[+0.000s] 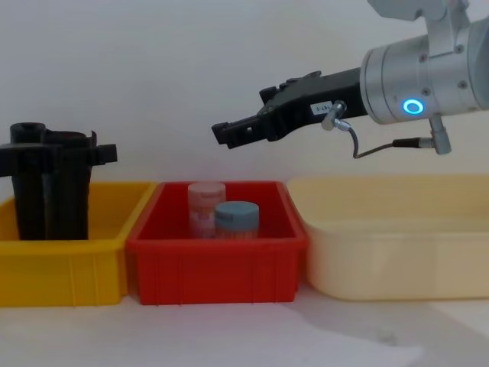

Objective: Pick up the garbage bag with the one hand and transfer it to the other hand.

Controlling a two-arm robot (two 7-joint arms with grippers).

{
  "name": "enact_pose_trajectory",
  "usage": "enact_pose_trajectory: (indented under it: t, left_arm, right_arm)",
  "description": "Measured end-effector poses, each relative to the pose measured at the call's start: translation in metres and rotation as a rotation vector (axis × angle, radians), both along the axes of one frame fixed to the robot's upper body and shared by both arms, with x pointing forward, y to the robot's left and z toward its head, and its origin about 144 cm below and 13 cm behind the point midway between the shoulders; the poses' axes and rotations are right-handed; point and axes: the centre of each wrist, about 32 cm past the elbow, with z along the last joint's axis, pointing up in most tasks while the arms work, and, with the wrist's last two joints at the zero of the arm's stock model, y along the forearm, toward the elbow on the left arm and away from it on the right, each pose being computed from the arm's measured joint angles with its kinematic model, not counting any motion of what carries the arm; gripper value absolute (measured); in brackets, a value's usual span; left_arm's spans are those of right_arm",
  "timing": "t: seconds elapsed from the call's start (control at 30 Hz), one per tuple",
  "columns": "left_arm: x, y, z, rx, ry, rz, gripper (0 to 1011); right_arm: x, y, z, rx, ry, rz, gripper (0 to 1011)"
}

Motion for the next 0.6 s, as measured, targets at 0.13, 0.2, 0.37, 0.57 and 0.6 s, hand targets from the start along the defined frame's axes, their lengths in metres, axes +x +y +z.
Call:
enact_pose_trajectory:
  t: [0.13, 0.2, 0.37, 0.57, 0.6]
  left_arm:
    - [0.0039, -0.0007, -0.0001, 0.003, 0.011, -0.024, 1001]
    - [0.0056, -0.0009, -0.0001, 0.004, 0.016, -0.035, 1001]
    - [0.0082, -0.0014, 0.0001, 0.007, 0.023, -0.052, 1001]
    - [0.0102, -0.0018, 0.0, 0.009, 0.029, -0.065, 1001]
    - [0.0107, -0.0018, -0.0001, 0.009, 0.03, -0.068, 1001]
  right_arm:
    - [0.002, -0.0013, 0.0002, 0.009, 0.002, 0.003, 1000]
    - [0.0026, -0.0017, 0.0002, 0.012, 0.004, 0.008, 1000]
    - [0.0048, -0.004, 0.0, 0.019, 0.016, 0.038, 1000]
    - [0.0063, -0.0054, -0.0023, 0.01, 0.037, 0.074, 1000]
    - [0.0066, -0.0054, -0.0031, 0.006, 0.044, 0.082, 1000]
